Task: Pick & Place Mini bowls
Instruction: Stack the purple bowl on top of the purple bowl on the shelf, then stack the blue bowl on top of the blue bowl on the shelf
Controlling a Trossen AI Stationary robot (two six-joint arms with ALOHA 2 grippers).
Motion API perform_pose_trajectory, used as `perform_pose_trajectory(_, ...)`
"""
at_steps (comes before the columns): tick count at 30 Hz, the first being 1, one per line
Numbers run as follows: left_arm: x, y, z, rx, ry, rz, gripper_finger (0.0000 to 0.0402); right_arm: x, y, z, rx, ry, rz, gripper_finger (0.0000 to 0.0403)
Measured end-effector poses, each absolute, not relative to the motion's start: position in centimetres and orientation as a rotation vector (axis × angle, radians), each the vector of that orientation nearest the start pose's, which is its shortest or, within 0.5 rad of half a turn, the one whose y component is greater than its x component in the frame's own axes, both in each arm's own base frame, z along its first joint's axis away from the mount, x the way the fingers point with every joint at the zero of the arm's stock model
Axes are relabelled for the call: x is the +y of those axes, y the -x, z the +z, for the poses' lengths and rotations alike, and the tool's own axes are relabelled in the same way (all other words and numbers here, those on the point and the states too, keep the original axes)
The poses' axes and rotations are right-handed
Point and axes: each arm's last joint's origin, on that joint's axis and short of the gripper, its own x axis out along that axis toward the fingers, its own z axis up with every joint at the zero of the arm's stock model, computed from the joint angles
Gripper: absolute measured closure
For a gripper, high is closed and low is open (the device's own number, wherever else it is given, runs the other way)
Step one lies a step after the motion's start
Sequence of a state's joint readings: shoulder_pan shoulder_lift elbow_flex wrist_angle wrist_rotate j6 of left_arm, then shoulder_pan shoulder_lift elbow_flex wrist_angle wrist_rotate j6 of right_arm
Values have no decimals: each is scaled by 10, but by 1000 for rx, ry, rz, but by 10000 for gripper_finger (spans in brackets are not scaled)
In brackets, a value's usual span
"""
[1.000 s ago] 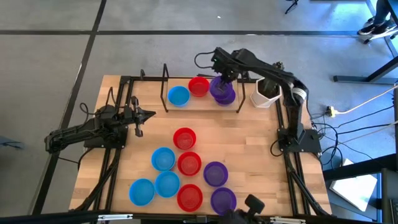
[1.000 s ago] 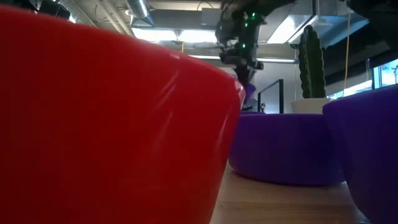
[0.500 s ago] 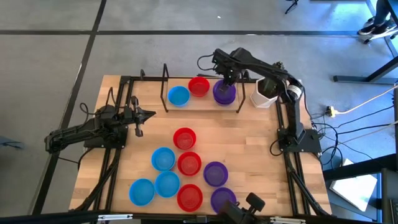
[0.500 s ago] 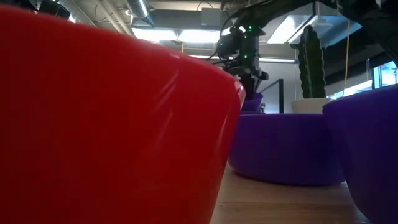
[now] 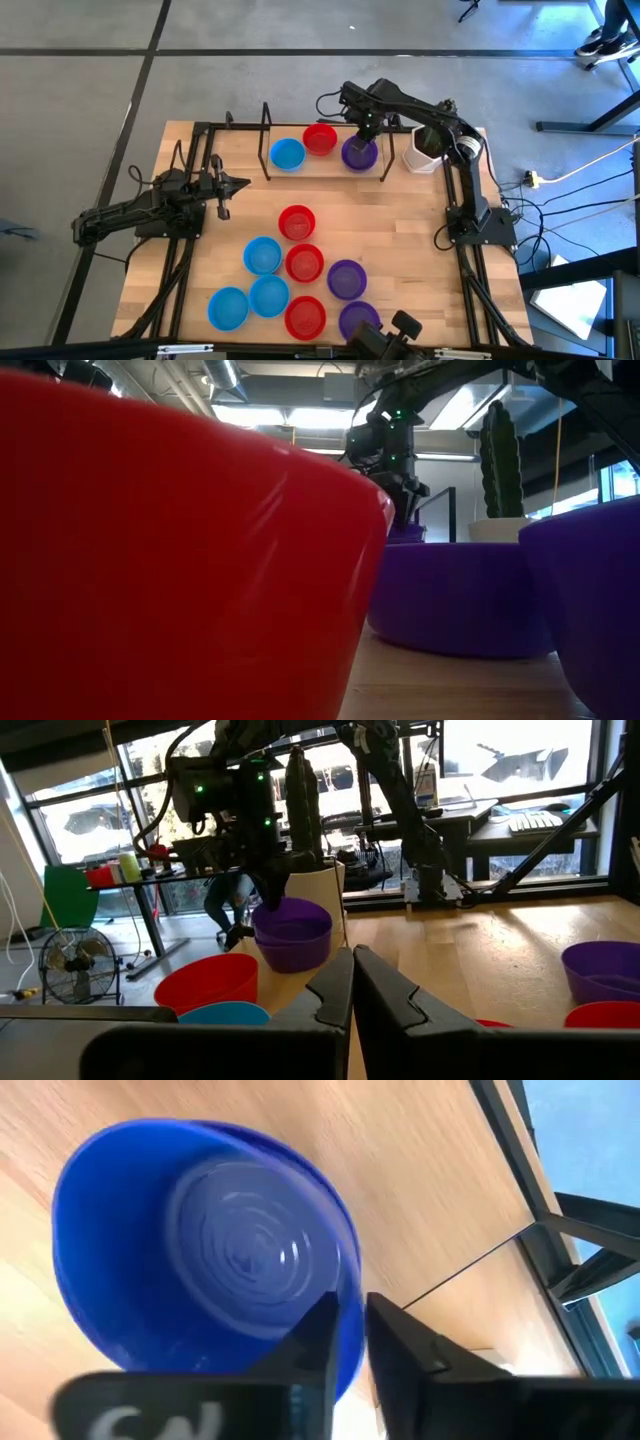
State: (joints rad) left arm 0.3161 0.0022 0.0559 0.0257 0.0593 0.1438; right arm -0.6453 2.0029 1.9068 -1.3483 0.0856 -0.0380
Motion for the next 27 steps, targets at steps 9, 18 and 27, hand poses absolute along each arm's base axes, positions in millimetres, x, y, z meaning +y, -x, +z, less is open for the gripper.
perform_pose_trajectory(9, 28, -90, 185, -60, -158, 261, 396, -241, -312, 294, 1419, -276, -641, 280)
perform_pose_trajectory(18, 28, -90, 185, -59, -158, 261, 397, -239, -319, 309, 1346, -239, -647, 277)
perform_pose_trajectory(27, 28, -90, 185, -59, -158, 261, 394, -198, -345, 355, 1070, 0, -527, 297)
